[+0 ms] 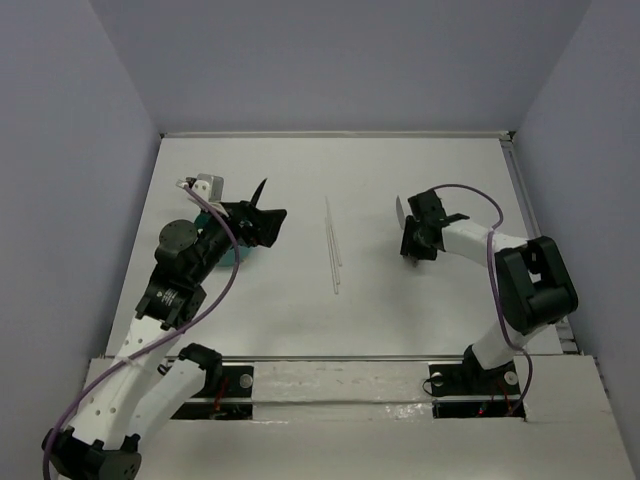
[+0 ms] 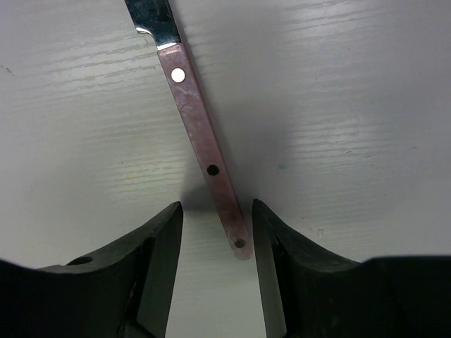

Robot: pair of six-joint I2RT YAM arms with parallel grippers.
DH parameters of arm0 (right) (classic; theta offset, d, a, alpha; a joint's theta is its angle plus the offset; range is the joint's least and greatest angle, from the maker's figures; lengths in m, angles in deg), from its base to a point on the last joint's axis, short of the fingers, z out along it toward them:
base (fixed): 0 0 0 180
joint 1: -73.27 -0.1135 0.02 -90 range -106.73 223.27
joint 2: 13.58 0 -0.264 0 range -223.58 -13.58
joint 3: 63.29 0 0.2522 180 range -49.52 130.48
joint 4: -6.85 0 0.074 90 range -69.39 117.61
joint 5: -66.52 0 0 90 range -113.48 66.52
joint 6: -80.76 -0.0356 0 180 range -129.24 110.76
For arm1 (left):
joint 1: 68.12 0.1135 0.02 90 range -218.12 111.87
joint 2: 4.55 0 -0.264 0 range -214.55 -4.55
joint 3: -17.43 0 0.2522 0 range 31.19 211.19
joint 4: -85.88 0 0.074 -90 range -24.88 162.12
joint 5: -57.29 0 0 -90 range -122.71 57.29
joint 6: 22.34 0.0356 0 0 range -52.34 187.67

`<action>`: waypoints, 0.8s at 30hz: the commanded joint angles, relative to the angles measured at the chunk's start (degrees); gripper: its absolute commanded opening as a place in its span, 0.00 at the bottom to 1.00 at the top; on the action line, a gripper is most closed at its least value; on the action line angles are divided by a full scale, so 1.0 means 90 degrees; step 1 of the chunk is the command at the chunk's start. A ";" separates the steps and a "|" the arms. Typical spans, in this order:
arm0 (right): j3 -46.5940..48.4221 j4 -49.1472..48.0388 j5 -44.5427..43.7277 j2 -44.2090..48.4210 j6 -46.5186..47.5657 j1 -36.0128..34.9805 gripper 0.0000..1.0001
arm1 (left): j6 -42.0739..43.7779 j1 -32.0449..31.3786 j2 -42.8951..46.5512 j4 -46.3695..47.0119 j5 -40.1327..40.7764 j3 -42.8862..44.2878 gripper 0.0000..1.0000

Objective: Sort the eating utensils into containers

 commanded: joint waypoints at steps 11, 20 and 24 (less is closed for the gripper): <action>0.0228 -0.0088 0.0633 -0.0230 0.0344 0.0056 0.03 | -0.0147 -0.0090 -0.0090 0.0333 -0.0477 0.0068 0.95; -0.0407 -0.1445 0.1610 0.1379 0.0637 -0.0655 0.00 | -0.0440 -0.0090 -0.0705 0.0548 -0.1287 0.0058 0.91; -0.0086 -0.1983 0.1395 0.1606 0.0618 -0.1729 0.00 | -0.0489 -0.0090 -0.0900 0.0617 -0.1502 0.0048 0.81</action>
